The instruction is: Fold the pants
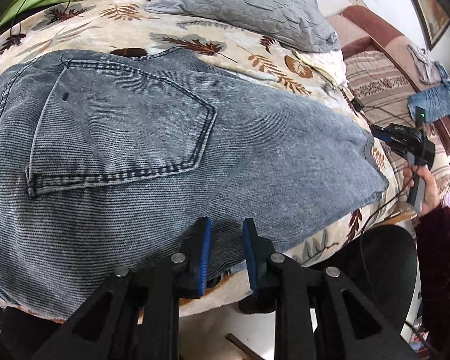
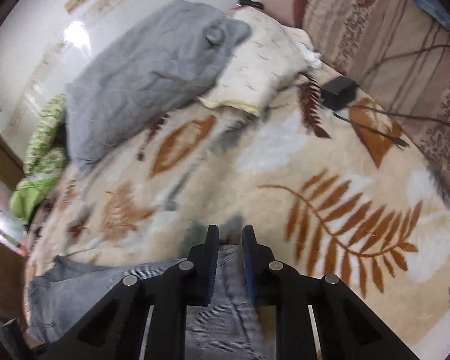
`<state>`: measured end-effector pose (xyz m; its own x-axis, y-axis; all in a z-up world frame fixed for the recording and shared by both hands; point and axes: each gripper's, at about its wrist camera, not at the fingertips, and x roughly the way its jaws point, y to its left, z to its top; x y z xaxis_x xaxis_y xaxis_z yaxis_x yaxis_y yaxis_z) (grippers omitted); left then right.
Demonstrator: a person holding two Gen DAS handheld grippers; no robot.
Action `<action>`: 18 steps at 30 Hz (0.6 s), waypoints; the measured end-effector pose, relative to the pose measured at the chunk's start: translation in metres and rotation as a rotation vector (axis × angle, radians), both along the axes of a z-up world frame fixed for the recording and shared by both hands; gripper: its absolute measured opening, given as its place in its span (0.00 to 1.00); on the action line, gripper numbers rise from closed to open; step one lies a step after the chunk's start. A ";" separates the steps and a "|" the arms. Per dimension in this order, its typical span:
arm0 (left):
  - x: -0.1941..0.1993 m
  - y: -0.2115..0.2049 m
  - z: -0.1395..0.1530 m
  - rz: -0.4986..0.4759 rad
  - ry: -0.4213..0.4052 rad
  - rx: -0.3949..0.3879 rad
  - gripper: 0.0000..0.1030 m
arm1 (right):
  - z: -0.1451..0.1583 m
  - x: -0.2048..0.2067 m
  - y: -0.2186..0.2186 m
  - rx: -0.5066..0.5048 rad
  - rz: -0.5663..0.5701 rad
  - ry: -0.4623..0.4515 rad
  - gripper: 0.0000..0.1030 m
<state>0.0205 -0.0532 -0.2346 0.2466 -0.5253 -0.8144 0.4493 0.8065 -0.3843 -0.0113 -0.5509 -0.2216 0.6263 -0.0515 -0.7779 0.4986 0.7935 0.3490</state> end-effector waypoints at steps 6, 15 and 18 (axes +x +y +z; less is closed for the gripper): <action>-0.003 0.004 -0.004 0.005 0.004 -0.009 0.21 | 0.013 -0.030 0.004 0.126 0.051 -0.043 0.17; -0.008 0.009 -0.005 0.014 -0.006 -0.023 0.21 | -0.005 0.000 0.113 0.136 0.417 0.204 0.17; -0.009 0.010 -0.005 0.010 0.000 -0.023 0.21 | -0.027 0.008 0.135 0.089 0.443 0.308 0.18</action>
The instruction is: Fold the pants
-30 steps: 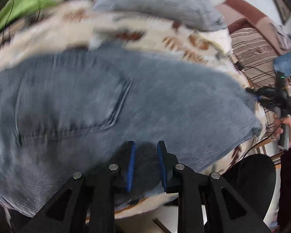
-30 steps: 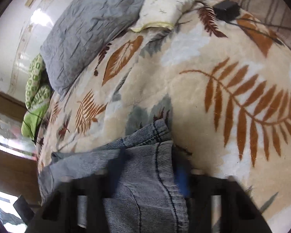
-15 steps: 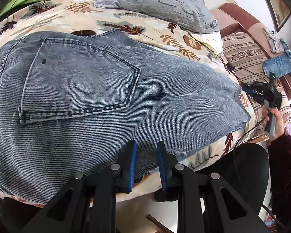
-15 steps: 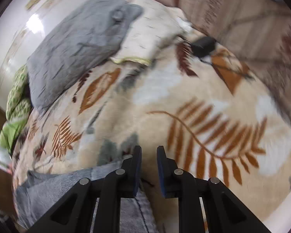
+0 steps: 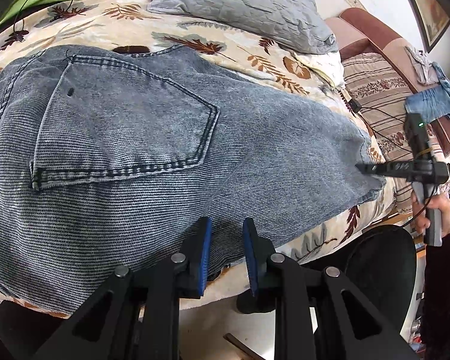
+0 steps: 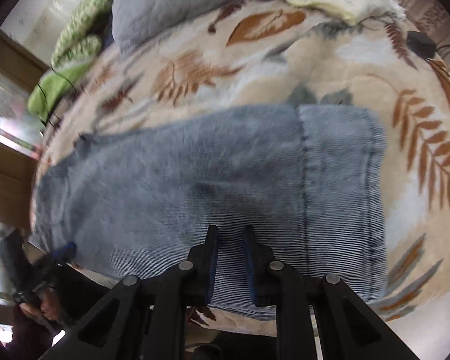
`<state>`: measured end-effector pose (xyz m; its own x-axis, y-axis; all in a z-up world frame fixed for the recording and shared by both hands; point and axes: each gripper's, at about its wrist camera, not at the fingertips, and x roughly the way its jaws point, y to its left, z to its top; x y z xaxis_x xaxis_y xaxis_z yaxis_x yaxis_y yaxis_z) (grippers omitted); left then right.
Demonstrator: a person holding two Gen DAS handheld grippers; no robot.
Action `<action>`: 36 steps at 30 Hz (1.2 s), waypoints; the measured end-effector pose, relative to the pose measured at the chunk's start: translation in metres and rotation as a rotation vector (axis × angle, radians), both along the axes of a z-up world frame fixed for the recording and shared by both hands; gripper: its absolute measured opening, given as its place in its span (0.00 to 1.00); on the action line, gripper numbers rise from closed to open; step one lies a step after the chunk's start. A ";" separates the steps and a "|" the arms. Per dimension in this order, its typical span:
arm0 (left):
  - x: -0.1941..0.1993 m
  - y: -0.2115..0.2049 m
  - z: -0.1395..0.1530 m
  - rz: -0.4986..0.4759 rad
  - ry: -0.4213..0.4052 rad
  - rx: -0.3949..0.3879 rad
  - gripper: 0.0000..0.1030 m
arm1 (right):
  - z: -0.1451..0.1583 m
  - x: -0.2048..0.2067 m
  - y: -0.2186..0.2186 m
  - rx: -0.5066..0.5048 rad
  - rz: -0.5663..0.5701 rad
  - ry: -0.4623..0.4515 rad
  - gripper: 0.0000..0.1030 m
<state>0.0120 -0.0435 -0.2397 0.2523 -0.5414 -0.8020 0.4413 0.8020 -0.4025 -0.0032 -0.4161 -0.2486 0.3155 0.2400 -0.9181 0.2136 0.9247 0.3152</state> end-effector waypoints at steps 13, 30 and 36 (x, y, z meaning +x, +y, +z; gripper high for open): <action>-0.005 0.022 0.010 0.028 0.028 -0.071 0.20 | 0.023 -0.022 0.018 0.062 0.034 0.039 0.19; 0.006 0.041 0.008 0.082 -0.022 -0.010 0.20 | 0.034 0.165 0.189 0.264 0.354 -0.160 0.75; 0.010 0.042 0.002 0.072 -0.007 -0.018 0.20 | 0.014 0.187 0.195 0.241 0.400 -0.104 0.72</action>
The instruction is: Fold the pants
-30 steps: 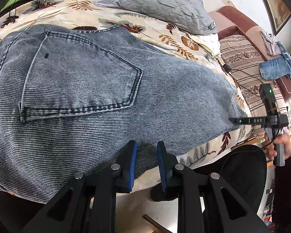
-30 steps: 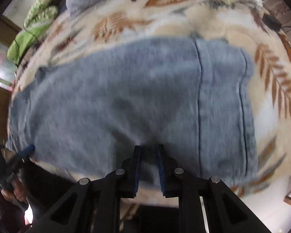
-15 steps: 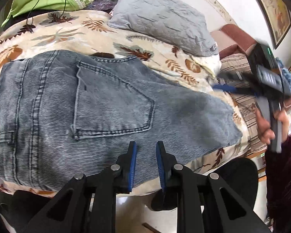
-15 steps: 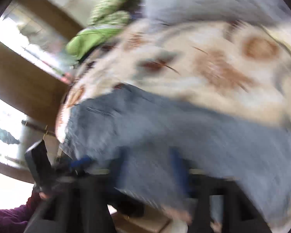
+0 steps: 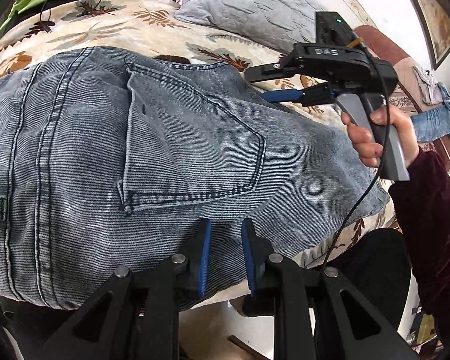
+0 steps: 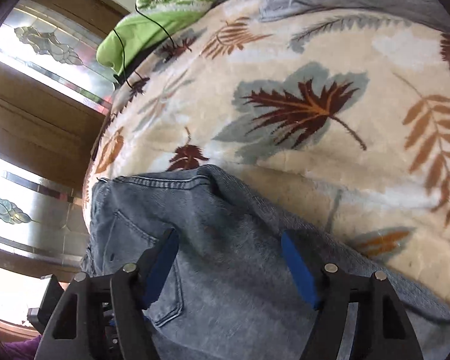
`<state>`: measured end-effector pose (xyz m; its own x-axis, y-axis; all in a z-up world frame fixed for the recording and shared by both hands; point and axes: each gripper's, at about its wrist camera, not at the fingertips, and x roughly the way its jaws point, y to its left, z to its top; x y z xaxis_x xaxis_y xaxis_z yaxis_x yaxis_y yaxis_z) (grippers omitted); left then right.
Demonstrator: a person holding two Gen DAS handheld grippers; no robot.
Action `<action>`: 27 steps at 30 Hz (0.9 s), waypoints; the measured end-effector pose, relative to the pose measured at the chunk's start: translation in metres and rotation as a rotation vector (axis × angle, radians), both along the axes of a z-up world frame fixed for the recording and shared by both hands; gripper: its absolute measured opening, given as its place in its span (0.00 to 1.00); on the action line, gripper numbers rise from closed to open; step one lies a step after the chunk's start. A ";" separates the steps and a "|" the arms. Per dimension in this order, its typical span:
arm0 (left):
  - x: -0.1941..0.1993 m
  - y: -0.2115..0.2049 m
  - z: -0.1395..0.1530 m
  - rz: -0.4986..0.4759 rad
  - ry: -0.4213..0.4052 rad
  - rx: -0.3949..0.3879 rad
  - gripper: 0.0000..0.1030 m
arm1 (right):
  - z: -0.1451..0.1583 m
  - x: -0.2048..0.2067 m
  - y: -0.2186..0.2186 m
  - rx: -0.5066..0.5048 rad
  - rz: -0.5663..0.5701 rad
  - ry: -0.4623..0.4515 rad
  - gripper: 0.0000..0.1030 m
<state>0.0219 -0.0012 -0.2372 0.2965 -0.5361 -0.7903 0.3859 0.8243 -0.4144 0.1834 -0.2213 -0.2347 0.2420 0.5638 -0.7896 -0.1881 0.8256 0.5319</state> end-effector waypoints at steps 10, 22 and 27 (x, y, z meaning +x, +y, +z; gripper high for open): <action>0.015 -0.008 -0.001 0.012 0.032 0.006 0.20 | -0.012 0.010 0.021 -0.016 0.119 0.067 0.32; 0.034 -0.005 0.005 0.047 0.054 0.003 0.20 | 0.013 0.012 0.037 -0.276 0.075 -0.027 0.07; 0.038 -0.004 0.007 0.054 0.051 0.004 0.20 | 0.019 0.016 0.031 -0.197 0.056 -0.034 0.07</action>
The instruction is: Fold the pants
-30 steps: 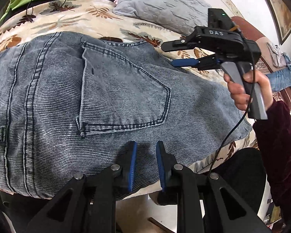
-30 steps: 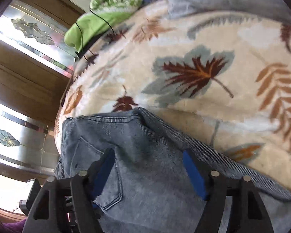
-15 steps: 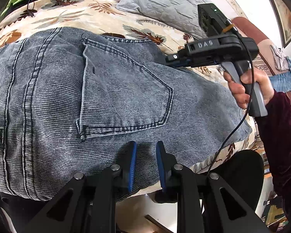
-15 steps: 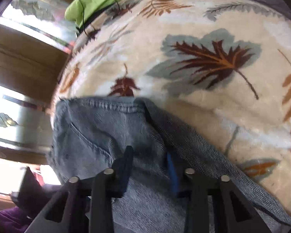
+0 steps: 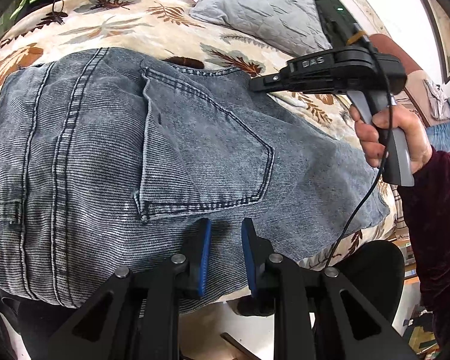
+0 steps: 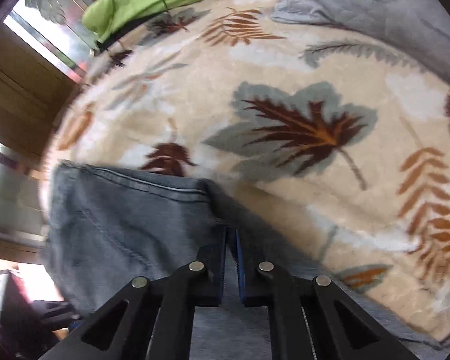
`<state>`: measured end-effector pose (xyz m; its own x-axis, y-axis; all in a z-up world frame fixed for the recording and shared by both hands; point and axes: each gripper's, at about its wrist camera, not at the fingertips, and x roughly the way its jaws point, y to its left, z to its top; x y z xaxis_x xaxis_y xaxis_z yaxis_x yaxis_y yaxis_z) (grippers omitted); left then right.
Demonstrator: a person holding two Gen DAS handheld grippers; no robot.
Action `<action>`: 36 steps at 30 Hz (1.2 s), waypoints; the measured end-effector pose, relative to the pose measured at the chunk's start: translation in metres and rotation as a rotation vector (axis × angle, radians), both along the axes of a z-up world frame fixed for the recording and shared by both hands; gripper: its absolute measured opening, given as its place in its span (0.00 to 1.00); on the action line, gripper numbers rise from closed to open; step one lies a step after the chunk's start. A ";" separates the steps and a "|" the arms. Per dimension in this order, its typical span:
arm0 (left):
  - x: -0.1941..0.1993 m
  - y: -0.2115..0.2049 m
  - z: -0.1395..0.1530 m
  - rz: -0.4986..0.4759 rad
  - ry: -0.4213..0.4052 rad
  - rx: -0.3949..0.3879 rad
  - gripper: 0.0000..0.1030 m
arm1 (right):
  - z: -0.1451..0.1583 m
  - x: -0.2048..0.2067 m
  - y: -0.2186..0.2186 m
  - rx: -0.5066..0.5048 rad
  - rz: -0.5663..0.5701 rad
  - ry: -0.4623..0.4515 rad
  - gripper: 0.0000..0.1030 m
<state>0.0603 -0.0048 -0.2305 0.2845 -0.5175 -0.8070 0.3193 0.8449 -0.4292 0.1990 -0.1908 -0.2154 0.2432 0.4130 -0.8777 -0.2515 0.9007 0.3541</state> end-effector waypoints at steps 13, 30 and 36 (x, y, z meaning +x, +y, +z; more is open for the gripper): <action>-0.008 -0.004 -0.001 -0.006 0.000 0.023 0.20 | -0.031 0.011 -0.016 0.132 0.067 0.094 0.09; -0.004 -0.015 0.008 -0.008 -0.029 0.090 0.20 | -0.035 -0.005 -0.041 0.184 0.145 0.089 0.12; -0.002 -0.018 0.009 -0.013 -0.029 0.103 0.20 | -0.038 0.005 -0.023 0.256 0.188 0.115 0.14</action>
<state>0.0587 -0.0230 -0.2216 0.3022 -0.4355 -0.8479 0.3410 0.8801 -0.3305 0.2040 -0.2140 -0.2538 0.0469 0.6518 -0.7569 -0.3502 0.7204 0.5987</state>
